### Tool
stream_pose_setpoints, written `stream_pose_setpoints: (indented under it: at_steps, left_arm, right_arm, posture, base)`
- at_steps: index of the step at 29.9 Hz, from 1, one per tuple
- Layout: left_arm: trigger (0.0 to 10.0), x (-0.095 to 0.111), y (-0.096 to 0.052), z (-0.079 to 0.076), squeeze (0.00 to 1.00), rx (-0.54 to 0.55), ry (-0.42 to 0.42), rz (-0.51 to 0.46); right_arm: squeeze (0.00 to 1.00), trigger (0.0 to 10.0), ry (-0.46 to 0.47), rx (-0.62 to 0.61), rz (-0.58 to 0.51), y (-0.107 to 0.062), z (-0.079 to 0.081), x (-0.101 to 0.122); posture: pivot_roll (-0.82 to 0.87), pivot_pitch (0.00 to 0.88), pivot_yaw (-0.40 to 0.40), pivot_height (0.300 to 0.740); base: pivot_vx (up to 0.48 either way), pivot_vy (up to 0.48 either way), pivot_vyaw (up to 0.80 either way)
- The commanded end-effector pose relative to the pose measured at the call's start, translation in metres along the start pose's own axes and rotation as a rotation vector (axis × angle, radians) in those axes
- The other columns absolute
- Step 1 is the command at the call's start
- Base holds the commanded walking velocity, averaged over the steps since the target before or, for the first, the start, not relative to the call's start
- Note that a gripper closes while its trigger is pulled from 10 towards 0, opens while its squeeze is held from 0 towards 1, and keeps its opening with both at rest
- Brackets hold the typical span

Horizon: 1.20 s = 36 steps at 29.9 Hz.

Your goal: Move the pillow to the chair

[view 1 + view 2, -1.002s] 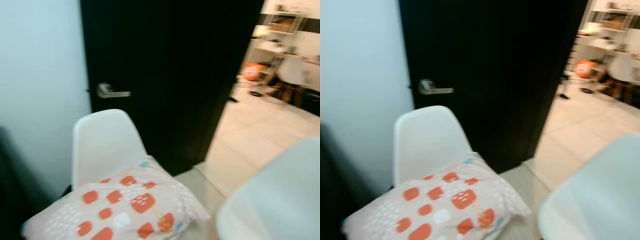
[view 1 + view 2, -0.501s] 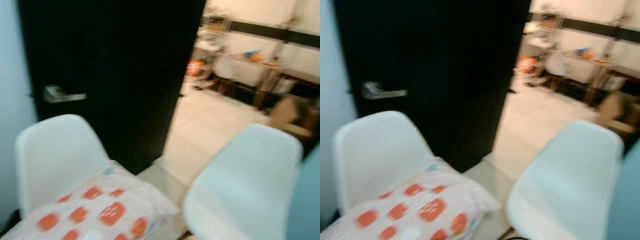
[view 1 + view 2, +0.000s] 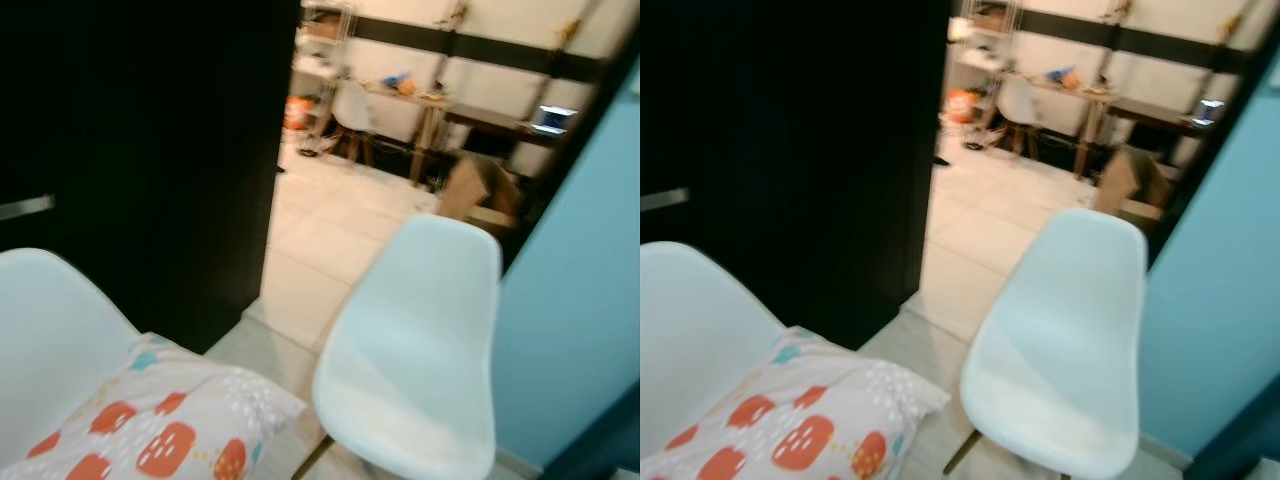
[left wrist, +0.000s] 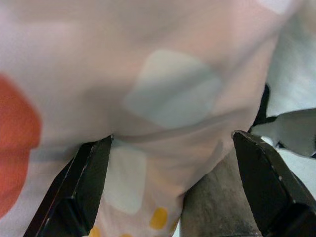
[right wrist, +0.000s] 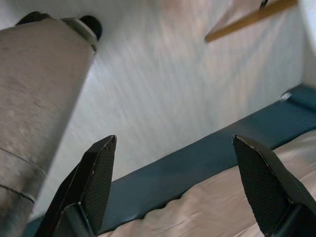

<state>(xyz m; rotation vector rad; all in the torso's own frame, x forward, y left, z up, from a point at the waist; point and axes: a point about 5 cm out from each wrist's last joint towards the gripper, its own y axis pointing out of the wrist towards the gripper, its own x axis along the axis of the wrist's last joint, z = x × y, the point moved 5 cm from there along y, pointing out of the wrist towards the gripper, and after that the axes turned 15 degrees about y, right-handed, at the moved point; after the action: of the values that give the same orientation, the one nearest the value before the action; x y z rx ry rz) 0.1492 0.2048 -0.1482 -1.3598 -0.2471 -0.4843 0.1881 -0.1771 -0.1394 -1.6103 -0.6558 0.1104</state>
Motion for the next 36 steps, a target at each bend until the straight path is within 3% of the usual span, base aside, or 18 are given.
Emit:
stream_pose_setpoints:
  at_steps: [1,5,8,15,26,36]
  left_arm:
    - [10.0,-0.002,0.000,-0.009,0.00,-0.036,0.018,0.009]
    - [10.0,-0.001,0.000,-0.007,0.00,-0.038,0.016,0.001]
    - [10.0,0.001,0.000,-0.004,0.00,-0.045,0.012,-0.007]
    - [10.0,0.011,0.002,-0.001,0.00,-0.070,0.064,-0.030]
    - [10.0,0.030,0.004,-0.005,0.00,-0.093,0.092,-0.071]
    - [10.0,0.026,0.003,-0.019,0.00,-0.121,0.073,-0.062]
  right_arm:
    - [0.00,10.0,0.035,-0.015,0.007,-0.001,-0.007,-0.006]
    - [0.00,10.0,0.112,-0.017,-0.016,-0.001,-0.007,-0.005]
    - [0.00,10.0,0.234,-0.013,-0.035,0.000,-0.003,-0.003]
    - [0.00,10.0,0.359,-0.002,-0.057,0.001,0.004,0.004]
    - [0.00,10.0,0.382,-0.012,-0.042,0.000,0.002,-0.004]
    - [0.00,10.0,0.332,-0.012,-0.043,0.000,0.001,-0.003]
  posture:
    - [0.12,0.004,-0.120,0.740]
    - [0.12,0.005,-0.116,0.740]
    - [0.12,0.002,-0.085,0.740]
    - [0.08,0.000,-0.033,0.740]
    - [0.06,0.000,-0.031,0.740]
    - [0.07,0.000,-0.053,0.740]
  base:
    - [0.000,0.000,-0.77]
    - [0.000,0.000,-0.77]
    - [0.000,0.000,-0.77]
    - [0.000,0.000,-0.77]
    - [0.000,0.000,-0.77]
    - [0.000,0.000,-0.77]
